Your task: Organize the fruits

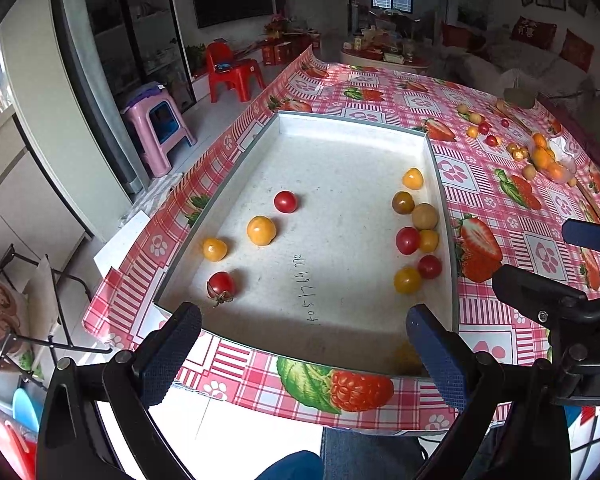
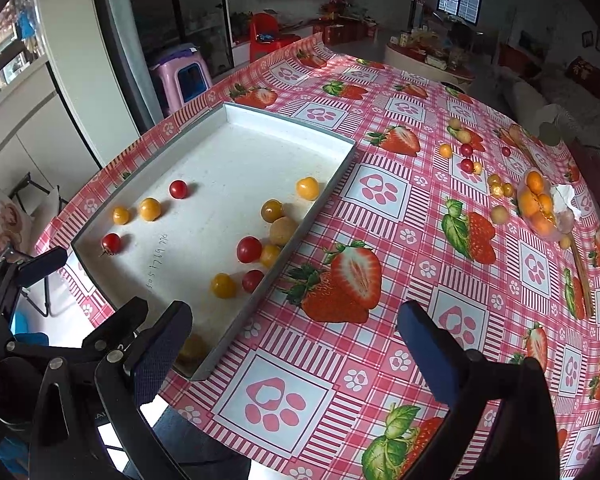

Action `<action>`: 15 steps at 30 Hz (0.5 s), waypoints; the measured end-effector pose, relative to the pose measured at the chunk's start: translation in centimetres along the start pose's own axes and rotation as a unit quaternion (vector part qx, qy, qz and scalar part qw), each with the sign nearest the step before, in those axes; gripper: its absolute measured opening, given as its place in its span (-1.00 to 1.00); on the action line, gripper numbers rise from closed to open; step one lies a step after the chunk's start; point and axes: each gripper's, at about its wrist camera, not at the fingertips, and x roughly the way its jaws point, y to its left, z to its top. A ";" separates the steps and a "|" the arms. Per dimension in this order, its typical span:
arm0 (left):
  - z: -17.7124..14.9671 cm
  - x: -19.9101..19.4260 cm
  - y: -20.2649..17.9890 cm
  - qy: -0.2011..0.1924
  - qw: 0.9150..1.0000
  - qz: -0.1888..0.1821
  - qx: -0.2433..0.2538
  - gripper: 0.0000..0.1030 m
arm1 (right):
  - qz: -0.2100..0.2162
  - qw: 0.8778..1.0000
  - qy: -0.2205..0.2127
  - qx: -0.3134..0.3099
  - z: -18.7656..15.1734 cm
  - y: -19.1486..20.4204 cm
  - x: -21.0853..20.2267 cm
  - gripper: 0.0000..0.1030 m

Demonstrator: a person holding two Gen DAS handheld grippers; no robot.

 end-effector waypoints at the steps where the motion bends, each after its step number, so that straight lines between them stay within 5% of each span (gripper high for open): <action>1: 0.0 0.0 0.0 -0.001 1.000 0.001 0.000 1.00 | 0.000 1.000 0.000 0.001 -0.1 0.0 0.0 0.99; 15: -0.8 -0.8 -0.5 -0.007 1.000 0.002 0.009 1.00 | -0.004 1.000 -0.013 0.007 -1.1 0.3 -1.1 0.99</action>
